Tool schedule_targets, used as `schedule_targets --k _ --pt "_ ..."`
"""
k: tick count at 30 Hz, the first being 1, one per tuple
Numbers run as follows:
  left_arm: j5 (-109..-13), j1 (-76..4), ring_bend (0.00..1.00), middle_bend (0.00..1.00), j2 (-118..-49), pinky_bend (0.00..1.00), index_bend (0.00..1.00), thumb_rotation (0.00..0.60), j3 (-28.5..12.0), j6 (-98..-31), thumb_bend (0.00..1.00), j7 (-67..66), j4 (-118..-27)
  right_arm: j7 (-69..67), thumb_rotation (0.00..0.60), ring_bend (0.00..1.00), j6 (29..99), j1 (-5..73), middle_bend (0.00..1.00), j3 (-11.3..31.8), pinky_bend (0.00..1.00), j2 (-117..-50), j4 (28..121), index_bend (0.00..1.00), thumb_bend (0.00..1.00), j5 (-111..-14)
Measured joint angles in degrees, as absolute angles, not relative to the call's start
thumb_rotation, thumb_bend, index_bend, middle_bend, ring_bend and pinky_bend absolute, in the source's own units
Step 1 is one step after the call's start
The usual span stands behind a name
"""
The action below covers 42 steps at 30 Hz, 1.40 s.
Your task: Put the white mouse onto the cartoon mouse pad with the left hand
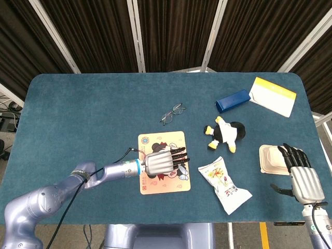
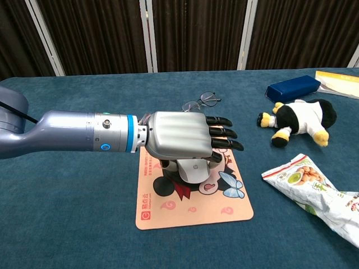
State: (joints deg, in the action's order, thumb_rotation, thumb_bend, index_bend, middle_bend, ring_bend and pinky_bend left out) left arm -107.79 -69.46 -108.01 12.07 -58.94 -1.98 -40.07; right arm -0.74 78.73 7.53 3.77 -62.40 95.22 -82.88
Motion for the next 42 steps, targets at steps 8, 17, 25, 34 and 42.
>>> schedule_targets --k 8,17,25,34,42 --pt "-110.77 -69.57 0.0 0.0 -110.52 0.0 0.56 0.6 14.11 -62.65 0.45 2.6 -33.6 -0.78 0.6 0.0 78.74 7.53 0.0 3.76 0.0 -62.41 95.2 0.0 0.11 -82.88" --pt "-111.59 -69.13 0.0 0.0 -111.68 0.0 0.4 0.6 14.85 -63.69 0.45 3.89 -30.49 -0.86 0.6 0.0 78.7 7.55 0.0 3.74 0.0 -62.37 95.23 0.0 0.11 -82.88" --pt "-111.58 -68.81 0.0 0.0 -111.4 0.0 0.17 0.6 14.75 -64.33 0.42 3.08 -30.43 -0.84 0.6 0.0 78.72 7.55 0.0 3.74 0.0 -62.36 95.23 0.0 0.11 -82.88" --pt "-111.77 -68.48 0.0 0.0 -110.33 0.0 0.11 0.6 14.69 -65.58 0.38 2.3 -31.38 -0.72 0.6 0.0 78.77 7.53 0.0 3.73 0.0 -62.39 95.25 0.0 0.11 -82.86" --pt "-111.03 -67.48 0.0 0.0 -107.2 0.0 0.08 0.6 13.58 -68.56 0.38 0.71 -33.92 -0.75 0.6 0.0 78.76 7.55 0.0 3.73 0.0 -62.4 95.18 0.0 0.11 -82.88"
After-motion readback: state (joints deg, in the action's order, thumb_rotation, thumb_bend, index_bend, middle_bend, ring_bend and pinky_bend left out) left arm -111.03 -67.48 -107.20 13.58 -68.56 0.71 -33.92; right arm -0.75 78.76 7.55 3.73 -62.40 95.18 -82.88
